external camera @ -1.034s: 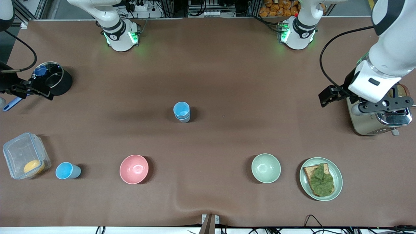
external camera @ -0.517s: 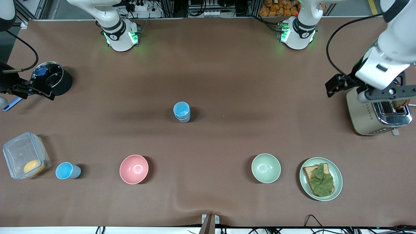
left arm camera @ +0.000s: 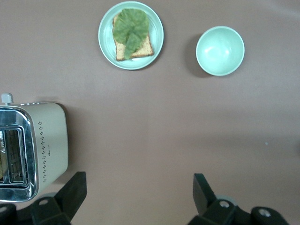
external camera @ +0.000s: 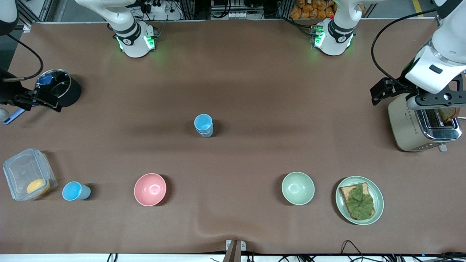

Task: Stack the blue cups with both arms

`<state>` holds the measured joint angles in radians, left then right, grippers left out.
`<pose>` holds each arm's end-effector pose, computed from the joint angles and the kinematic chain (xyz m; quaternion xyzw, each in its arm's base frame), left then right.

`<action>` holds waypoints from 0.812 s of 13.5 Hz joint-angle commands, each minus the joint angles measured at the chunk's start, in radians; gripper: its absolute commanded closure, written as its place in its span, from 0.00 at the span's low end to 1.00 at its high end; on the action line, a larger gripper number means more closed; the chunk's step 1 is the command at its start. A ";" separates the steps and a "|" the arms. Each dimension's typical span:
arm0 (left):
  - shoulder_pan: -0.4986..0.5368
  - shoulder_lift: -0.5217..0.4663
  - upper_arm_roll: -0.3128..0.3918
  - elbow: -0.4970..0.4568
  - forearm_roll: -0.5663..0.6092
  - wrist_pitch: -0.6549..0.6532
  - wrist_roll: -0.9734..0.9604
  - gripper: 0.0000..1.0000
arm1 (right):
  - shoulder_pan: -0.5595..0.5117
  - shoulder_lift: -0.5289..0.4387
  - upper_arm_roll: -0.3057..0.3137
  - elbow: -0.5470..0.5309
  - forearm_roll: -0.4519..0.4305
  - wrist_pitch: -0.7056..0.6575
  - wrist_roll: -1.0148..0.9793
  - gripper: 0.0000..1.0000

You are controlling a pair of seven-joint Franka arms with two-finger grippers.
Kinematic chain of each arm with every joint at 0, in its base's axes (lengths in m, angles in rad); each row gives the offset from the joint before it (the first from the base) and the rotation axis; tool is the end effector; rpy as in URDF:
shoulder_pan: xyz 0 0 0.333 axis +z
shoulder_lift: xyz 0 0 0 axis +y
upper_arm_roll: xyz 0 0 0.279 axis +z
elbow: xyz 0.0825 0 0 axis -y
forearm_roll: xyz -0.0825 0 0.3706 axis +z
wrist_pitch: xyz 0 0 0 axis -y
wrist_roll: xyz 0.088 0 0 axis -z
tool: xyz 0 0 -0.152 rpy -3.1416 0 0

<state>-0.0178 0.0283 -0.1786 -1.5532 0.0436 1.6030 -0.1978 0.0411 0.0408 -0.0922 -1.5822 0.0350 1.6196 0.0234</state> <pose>0.5438 -0.1005 0.5384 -0.9998 -0.0003 -0.0145 0.0168 0.5552 -0.0225 0.5193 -0.9992 0.0381 0.0014 0.0156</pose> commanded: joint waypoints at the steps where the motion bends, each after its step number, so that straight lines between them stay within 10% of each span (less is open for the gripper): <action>1: 0.008 -0.060 0.001 -0.094 -0.030 -0.006 0.027 0.00 | 0.002 -0.015 0.000 -0.013 -0.012 -0.003 0.000 0.00; 11: 0.021 -0.056 0.025 -0.025 -0.084 -0.060 0.024 0.00 | 0.002 -0.015 0.000 -0.013 -0.012 -0.004 0.000 0.00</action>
<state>-0.0060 -0.0285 -0.1508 -1.6200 -0.0207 1.5817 -0.1956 0.0411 0.0408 -0.0922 -1.5827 0.0350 1.6183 0.0234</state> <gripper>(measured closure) 0.000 0.000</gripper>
